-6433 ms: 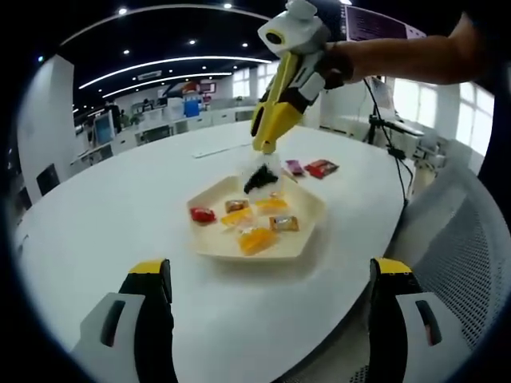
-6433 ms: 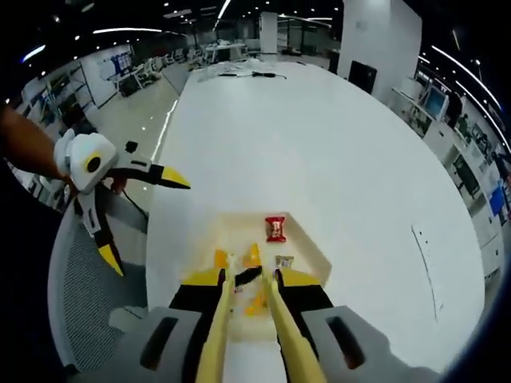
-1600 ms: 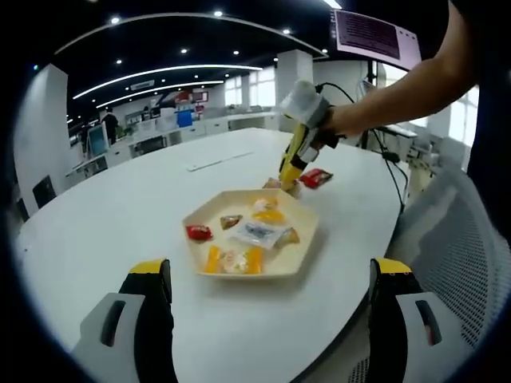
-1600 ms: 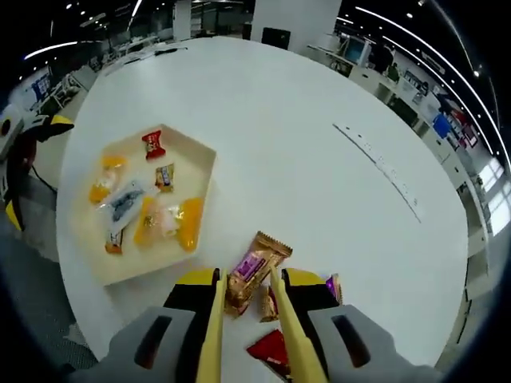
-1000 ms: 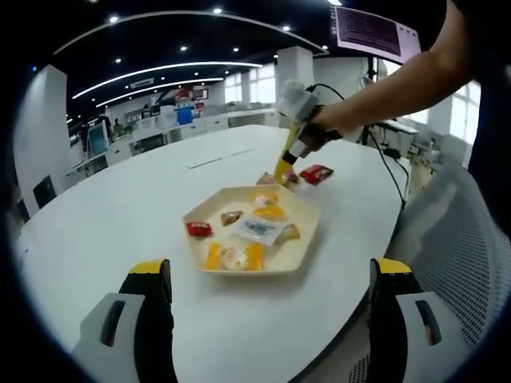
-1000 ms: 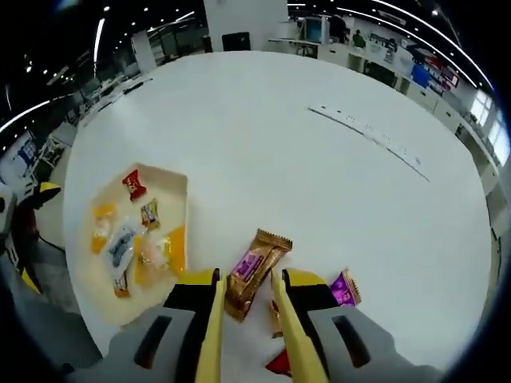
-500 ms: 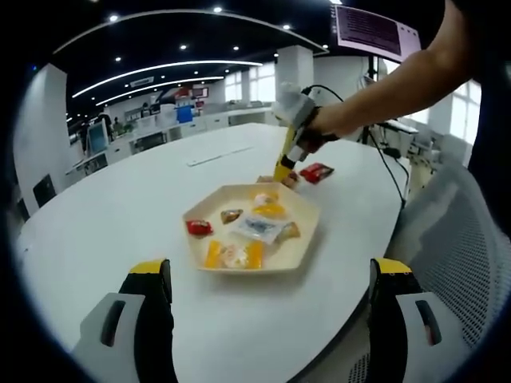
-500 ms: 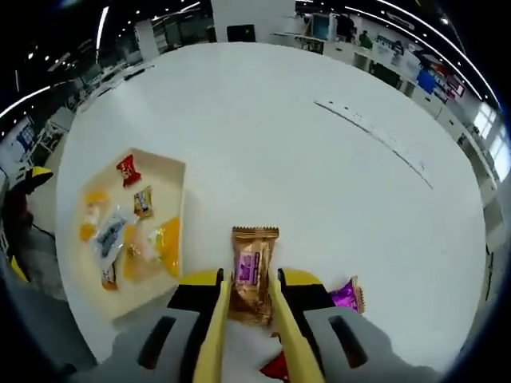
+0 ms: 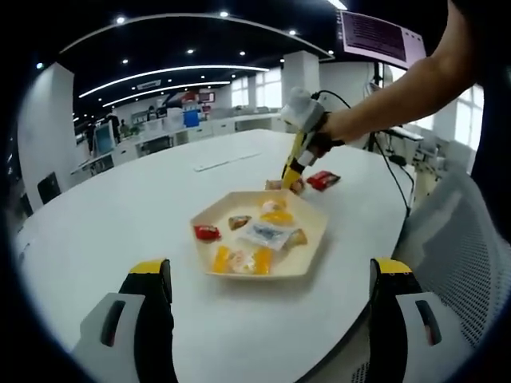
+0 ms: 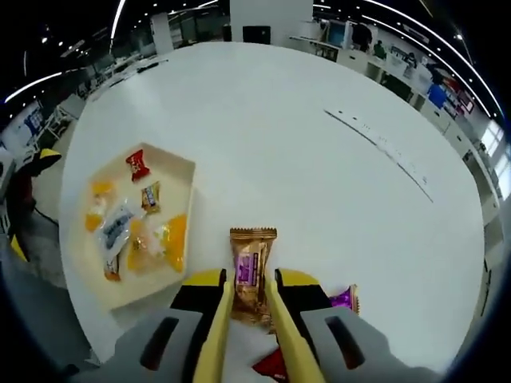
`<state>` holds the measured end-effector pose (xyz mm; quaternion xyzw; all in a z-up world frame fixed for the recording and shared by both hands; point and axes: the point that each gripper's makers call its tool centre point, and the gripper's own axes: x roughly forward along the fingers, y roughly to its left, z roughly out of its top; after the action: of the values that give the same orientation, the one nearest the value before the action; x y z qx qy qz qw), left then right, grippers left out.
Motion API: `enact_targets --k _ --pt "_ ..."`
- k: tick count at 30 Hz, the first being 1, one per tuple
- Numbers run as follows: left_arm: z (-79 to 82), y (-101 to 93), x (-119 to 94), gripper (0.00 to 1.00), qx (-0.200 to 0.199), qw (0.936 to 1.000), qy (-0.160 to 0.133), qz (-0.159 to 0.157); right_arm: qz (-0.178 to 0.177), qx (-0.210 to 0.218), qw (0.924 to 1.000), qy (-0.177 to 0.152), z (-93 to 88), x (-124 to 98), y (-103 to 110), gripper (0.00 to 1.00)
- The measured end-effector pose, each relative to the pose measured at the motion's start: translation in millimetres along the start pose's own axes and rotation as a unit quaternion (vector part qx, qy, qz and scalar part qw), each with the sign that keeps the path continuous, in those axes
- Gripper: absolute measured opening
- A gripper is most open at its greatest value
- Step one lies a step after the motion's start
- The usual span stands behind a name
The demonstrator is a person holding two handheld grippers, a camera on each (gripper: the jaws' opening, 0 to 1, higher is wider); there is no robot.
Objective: Place the target food into the container with the food tongs after gripping and lifting it, then release it inside without dropping or visibly crushing the food.
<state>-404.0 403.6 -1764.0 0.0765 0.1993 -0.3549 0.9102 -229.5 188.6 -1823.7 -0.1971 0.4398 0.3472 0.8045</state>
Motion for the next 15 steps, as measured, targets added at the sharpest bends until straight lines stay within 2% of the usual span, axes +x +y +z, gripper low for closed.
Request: enact_targets --k 10,13,15 --pt "1.2 -6.8 1.1 1.00 0.004 0.9999 0.001 -0.012 0.005 -0.017 0.9998 -0.009 18.6 -25.7 -8.4 0.23" --pt "0.2 -7.1 1.5 1.00 0.005 0.9999 0.002 -0.014 0.015 -0.027 0.9995 -0.007 24.2 -31.8 -7.2 0.23" --pt "0.3 -8.5 1.7 1.00 0.005 0.9998 0.002 -0.017 0.009 -0.043 0.9990 -0.005 28.6 -37.7 -9.4 0.23"
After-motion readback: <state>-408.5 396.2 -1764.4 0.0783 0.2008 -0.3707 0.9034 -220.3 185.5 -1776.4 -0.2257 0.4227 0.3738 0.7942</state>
